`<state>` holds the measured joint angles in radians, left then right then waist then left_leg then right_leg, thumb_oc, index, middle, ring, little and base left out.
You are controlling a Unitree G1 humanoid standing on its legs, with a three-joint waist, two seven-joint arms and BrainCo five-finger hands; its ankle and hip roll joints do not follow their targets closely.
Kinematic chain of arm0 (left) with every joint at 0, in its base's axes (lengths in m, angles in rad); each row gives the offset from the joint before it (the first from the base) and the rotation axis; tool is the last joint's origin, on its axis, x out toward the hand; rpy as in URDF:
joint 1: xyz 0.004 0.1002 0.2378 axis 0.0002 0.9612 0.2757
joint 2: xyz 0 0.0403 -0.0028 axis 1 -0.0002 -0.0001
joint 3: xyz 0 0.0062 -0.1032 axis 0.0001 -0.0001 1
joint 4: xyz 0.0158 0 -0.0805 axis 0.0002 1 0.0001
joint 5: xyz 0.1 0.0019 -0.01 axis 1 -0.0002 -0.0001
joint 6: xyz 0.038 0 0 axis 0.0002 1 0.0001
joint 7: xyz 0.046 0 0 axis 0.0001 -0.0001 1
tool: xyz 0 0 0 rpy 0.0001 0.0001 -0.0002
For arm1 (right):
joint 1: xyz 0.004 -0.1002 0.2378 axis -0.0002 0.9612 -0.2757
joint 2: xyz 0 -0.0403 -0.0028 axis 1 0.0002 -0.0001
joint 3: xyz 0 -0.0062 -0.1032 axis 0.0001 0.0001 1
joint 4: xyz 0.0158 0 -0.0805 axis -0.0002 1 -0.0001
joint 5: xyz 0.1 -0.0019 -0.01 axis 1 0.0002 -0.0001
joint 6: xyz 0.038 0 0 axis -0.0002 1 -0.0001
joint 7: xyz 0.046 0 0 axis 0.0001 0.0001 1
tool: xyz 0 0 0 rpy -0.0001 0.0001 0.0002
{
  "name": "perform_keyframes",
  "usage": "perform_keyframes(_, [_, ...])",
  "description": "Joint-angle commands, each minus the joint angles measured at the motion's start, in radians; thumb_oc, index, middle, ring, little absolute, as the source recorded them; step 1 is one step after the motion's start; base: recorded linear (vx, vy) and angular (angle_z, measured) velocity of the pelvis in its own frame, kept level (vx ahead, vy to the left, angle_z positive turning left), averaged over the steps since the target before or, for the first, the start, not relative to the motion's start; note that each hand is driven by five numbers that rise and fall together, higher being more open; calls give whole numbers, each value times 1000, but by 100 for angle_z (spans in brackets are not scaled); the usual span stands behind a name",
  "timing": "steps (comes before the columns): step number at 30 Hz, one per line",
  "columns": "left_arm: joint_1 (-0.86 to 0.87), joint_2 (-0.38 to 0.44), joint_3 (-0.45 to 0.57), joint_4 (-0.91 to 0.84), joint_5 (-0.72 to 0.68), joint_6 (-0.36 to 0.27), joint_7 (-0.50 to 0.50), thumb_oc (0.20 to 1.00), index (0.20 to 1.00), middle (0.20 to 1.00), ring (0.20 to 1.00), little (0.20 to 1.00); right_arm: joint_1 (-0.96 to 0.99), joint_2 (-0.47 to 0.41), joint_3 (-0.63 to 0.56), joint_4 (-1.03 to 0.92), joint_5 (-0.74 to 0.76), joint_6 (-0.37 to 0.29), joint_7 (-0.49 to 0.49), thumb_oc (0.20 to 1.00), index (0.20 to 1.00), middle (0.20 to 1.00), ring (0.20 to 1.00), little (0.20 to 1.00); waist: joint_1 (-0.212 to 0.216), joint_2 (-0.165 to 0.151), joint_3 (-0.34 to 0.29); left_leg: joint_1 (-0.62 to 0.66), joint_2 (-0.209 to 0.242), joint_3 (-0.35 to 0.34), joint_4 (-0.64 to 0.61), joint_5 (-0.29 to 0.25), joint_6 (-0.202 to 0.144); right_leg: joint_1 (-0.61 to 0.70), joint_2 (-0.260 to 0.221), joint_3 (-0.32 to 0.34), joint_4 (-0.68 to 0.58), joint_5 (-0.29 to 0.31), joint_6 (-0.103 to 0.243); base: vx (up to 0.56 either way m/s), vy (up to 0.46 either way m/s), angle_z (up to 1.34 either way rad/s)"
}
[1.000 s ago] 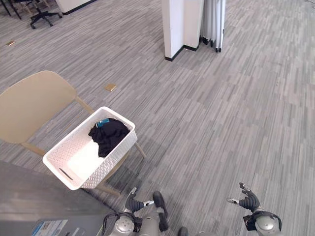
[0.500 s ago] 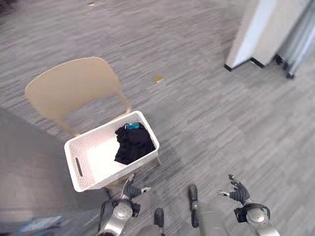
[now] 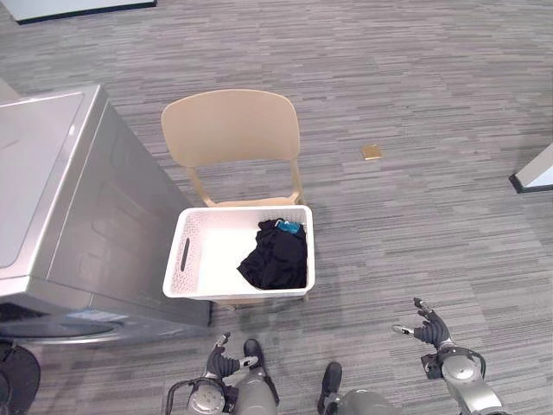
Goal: Grab the laundry basket,head to the washer,open it,put in the laundry and shut it.
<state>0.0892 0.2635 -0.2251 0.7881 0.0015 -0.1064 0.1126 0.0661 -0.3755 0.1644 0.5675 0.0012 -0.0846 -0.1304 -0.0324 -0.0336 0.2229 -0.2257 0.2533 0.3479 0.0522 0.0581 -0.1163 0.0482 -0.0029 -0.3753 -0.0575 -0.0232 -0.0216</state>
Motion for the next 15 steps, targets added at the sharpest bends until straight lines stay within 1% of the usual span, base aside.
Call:
perform_keyframes(1, [13,44,39,-17,-21,-8,3,1000,1000,1000,1000,1000,62,-28,-19,-72,-38,-28,-6,1000,1000,1000,1000,1000,-9,12,-61,45,-21,34,-12,47,-5,20,-138,13,169,-171,147,203,177,20])
perform_keyframes(2, [14,44,39,-18,-21,-8,3,1000,1000,1000,1000,1000,63,-28,-19,-72,-39,-27,-6,1000,1000,1000,1000,1000,-9,11,-62,45,-22,34,-12,46,-4,19,-139,12,170,-172,148,217,222,27])
perform_keyframes(3, [15,46,46,-7,-21,-9,7,1000,1000,1000,1000,1000,52,-34,-12,-81,-53,-28,-8,1000,1000,1000,1000,1000,-4,12,-63,38,-39,27,11,32,3,23,-161,13,192,-168,151,225,300,28])
perform_keyframes(4, [9,49,56,15,-22,-9,16,1000,1000,1000,1000,1000,29,-37,-1,-106,-83,-30,-11,1000,1000,1000,1000,1000,8,9,-59,40,-72,20,26,7,24,-10,-205,29,283,-156,157,287,443,18])
perform_keyframes(5, [-10,65,65,36,-12,-11,28,1000,1000,1000,1000,1000,-4,-47,16,-145,-115,-35,-17,1000,1000,1000,1000,1000,11,7,-52,59,-101,19,22,-16,48,-76,-220,62,388,-141,160,188,358,-10])
perform_keyframes(6, [-18,72,68,42,-7,-13,33,1000,1000,1000,1000,1000,-16,-53,25,-172,-130,-42,-22,1000,1000,1000,1000,1000,10,6,-49,69,-113,18,12,-23,57,-108,-216,85,419,-138,164,97,221,-11])
perform_keyframes(7, [-30,77,66,51,-4,-18,37,1000,1000,1000,1000,1000,-29,-63,32,-198,-142,-47,-25,1000,1000,1000,1000,1000,3,4,-45,81,-129,8,-2,-26,62,-133,-190,128,427,-140,162,-14,92,2])
perform_keyframes(8, [-43,81,63,51,2,-20,43,1000,1000,1000,1000,1000,-42,-82,43,-233,-164,-54,-28,1000,1000,1000,1000,1000,-3,9,-38,80,-133,4,-15,-10,75,-169,-142,174,412,-124,151,-34,47,36])
perform_keyframes(9, [-43,81,63,51,2,-20,43,1000,1000,1000,1000,1000,-42,-82,43,-234,-164,-54,-28,1000,1000,1000,1000,1000,-3,9,-38,81,-133,5,-15,-10,75,-169,-143,175,413,-124,151,-35,14,45])
perform_keyframes(10, [-58,78,56,57,4,-26,43,1000,1000,1000,1000,1000,-70,-116,66,-265,-202,-59,-31,1000,1000,1000,1000,1000,-12,7,-29,91,-156,-19,-28,-12,80,-184,-98,229,345,-118,145,13,-2,55])
perform_keyframes(11, [-59,78,56,57,4,-26,43,1000,1000,1000,1000,1000,-71,-116,66,-265,-202,-59,-31,1000,1000,1000,1000,1000,-13,8,-28,93,-156,-20,-28,-11,80,-181,-98,228,343,-118,145,12,-17,52])
perform_keyframes(12, [-60,80,50,66,13,-27,36,1000,1000,1000,1000,1000,-79,-132,76,-278,-224,-62,-28,1000,1000,1000,1000,1000,-13,3,-30,93,-164,-33,-26,-15,81,-161,-90,234,293,-117,138,-24,-35,67])
perform_keyframes(13, [-59,80,50,71,20,-28,35,1000,1000,1000,1000,1000,-93,-144,87,-293,-246,-66,-27,1000,1000,1000,1000,1000,-8,2,-35,86,-162,-39,-21,-12,82,-155,-85,235,279,-117,139,-52,-112,74])
perform_keyframes(14, [-57,74,41,79,29,-27,30,1000,1000,1000,1000,1000,-120,-169,121,-310,-297,-67,-26,1000,1000,1000,1000,1000,8,-11,-42,83,-167,-51,-21,-2,77,-120,-74,241,233,-126,131,-57,-99,73])
perform_keyframes(15, [-58,74,41,79,29,-27,30,1000,1000,1000,1000,1000,-121,-169,121,-310,-297,-67,-26,1000,1000,1000,1000,1000,8,-10,-44,80,-165,-51,-21,0,77,-121,-72,240,229,-121,130,-55,-125,66])
